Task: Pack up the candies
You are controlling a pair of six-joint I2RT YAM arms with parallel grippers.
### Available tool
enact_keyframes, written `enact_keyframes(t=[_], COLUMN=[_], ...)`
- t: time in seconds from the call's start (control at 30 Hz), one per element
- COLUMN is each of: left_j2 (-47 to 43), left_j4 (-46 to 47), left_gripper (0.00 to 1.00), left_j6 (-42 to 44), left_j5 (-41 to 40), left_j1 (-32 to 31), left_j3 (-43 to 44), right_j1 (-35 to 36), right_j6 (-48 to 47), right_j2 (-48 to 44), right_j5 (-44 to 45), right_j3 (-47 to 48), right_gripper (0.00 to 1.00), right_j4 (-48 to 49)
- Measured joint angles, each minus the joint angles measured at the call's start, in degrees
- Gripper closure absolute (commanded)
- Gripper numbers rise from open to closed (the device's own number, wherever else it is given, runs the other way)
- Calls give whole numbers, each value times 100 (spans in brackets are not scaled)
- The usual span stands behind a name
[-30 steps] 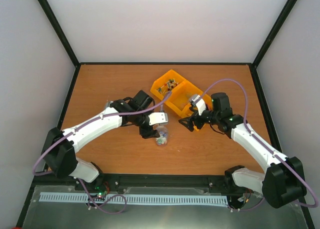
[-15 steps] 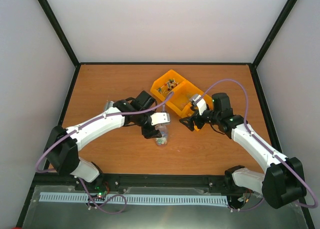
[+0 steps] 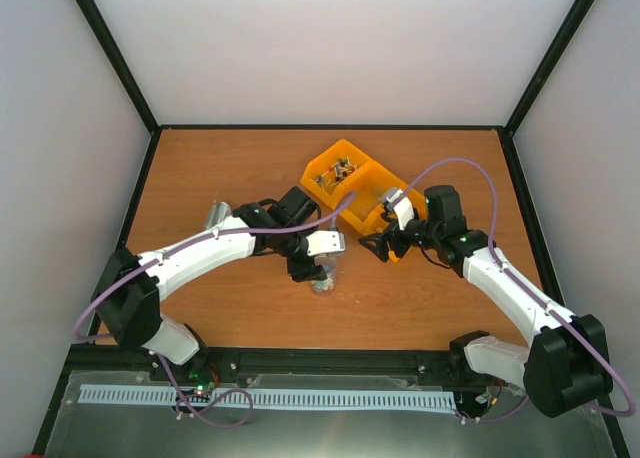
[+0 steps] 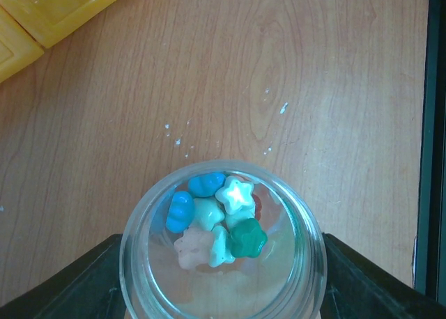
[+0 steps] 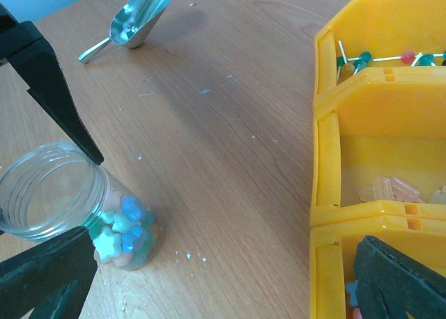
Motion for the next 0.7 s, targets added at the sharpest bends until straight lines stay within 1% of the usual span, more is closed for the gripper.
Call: enact_keyframes(t=[0.03, 0.1, 0.2, 0.23, 0.3, 0.33, 0.43, 0.53, 0.63, 0.7], left_j2=[2, 2, 24, 31, 33, 33, 33, 22, -59, -146], left_j4=[0, -4, -42, -70, -114, -151, -343, -470, -538, -568], left_gripper=[29, 22, 14, 11, 1, 1, 1, 5, 14, 24], left_j6=[0, 2, 2, 0, 2, -4, -24, -28, -46, -70], left_j5=[-7, -26, -120, -140, -173, -179, -175, -164, -136, -125], left_j1=[0, -2, -11, -11, -11, -11, -11, -13, -13, -13], left_j3=[0, 0, 0, 0, 2, 15, 149, 345, 439, 472], right_j1=[0, 0, 0, 0, -4, -4, -17, -31, -39, -55], right_j6=[0, 0, 0, 0, 0, 0, 0, 0, 0, 0], right_j2=[0, 0, 0, 0, 0, 0, 0, 0, 0, 0], right_j5=[-7, -13, -13, -15, -20, -28, -37, -35, -37, -35], right_j3=[0, 0, 0, 0, 0, 0, 0, 0, 0, 0], right_gripper=[0, 0, 0, 0, 0, 0, 0, 0, 0, 0], right_j4=[0, 0, 0, 0, -2, 0, 0, 0, -2, 0])
